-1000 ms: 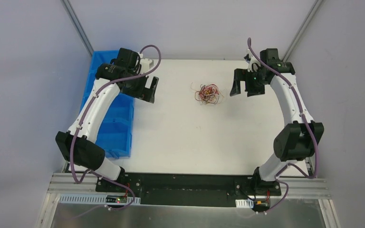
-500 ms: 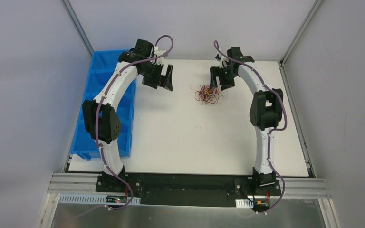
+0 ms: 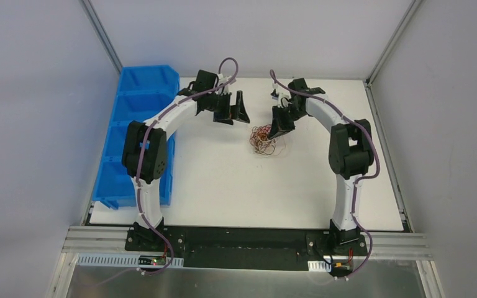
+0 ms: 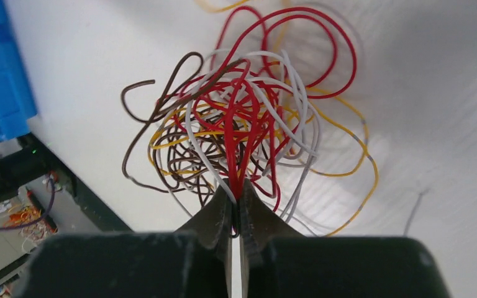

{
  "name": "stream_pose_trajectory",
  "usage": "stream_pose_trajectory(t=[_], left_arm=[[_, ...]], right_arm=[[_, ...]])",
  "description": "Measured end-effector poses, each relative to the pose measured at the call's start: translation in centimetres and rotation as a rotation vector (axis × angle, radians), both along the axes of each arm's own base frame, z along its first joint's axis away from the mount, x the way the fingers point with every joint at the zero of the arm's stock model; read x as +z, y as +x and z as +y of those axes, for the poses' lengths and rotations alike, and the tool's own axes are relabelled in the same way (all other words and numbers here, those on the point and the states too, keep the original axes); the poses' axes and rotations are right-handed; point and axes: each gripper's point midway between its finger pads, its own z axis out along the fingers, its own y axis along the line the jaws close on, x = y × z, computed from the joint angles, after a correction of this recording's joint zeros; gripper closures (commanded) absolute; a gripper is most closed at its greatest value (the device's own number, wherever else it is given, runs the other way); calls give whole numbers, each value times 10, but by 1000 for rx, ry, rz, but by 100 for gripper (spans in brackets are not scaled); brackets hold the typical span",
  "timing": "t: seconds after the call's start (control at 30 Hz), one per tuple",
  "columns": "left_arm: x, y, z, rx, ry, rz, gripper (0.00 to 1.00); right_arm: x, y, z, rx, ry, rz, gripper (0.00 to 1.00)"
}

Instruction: Untangle the cables

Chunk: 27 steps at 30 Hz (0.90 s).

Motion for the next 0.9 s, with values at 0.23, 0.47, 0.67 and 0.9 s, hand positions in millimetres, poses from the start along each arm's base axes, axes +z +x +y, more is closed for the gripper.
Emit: stream_pose_trajectory(t=[0.23,0.47,0.67,0.9], left_arm=[[-38,-10,-62,-55,-71,72,16],[-53,-35,-79,-87,-169,184,100],[-19,-39,-35,-44,-243,161,100],[38,-45,5,-37,-230,-8,100]], right_arm=[[50,-31,30,65,108,-65,100],[64,-35,24,52,129,-87,100],[83,-25,-5,-27,162,-93,100],[140,-26,-39,-107,224,-192,100]])
